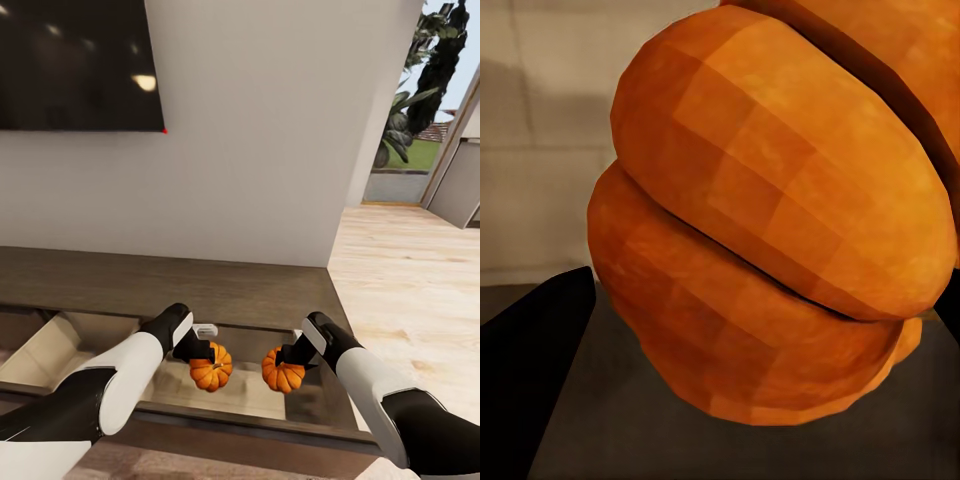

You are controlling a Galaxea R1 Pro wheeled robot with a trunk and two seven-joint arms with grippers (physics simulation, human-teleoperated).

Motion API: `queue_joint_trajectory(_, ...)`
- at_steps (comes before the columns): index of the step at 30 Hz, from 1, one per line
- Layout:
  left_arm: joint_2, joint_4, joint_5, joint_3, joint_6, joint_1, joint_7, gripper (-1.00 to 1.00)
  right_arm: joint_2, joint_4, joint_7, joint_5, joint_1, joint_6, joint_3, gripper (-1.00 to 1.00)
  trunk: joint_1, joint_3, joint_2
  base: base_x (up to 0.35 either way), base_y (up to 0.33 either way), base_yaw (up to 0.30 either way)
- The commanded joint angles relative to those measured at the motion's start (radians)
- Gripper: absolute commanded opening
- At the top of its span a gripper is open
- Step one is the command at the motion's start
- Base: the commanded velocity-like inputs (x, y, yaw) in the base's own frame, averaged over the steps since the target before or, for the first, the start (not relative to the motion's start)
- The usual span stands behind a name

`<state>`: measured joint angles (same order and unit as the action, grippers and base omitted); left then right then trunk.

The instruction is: Place each of the two pumpkins and all three candles from the living room inside a cabinet in the living room (use any cabinet), then make sure every cabinet is closed, and position the cauldron so it is next to a table in the living room.

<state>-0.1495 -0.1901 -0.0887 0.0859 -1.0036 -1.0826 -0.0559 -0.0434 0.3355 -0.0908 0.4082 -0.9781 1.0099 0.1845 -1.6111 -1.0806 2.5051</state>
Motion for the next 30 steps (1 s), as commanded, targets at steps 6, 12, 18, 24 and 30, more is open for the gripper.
queue_joint_trajectory(6,0.0,-0.002,-0.011,0.008,-0.004,0.0,-0.004,-1.0,0.0,0.001,-0.009,0.012,-0.001,0.003,0.006,-1.0,-0.002,-0.024,0.002,0.0,0.0,0.0)
queue_joint_trajectory(12,0.001,-0.003,-0.012,0.008,-0.003,0.0,-0.003,-1.0,0.0,0.001,-0.009,0.011,-0.001,0.003,0.006,-1.0,-0.005,-0.047,0.003,0.0,0.0,0.0)
queue_joint_trajectory(18,0.003,-0.009,-0.01,0.009,0.001,0.0,0.007,-1.0,-0.001,0.001,-0.008,0.011,-0.001,0.002,0.007,-1.0,-0.006,-0.059,0.004,0.0,0.0,0.0)
queue_joint_trajectory(24,0.004,-0.009,-0.008,0.011,0.005,0.0,0.01,-1.0,-0.014,0.001,-0.005,0.012,-0.001,-0.027,0.007,-1.0,-0.006,-0.059,0.004,0.0,0.0,0.0)
queue_joint_trajectory(30,0.004,-0.009,-0.008,0.012,0.013,0.0,0.01,-1.0,-0.017,0.001,-0.004,0.012,0.001,-0.067,0.007,-1.0,-0.006,-0.059,0.004,0.0,0.0,0.0)
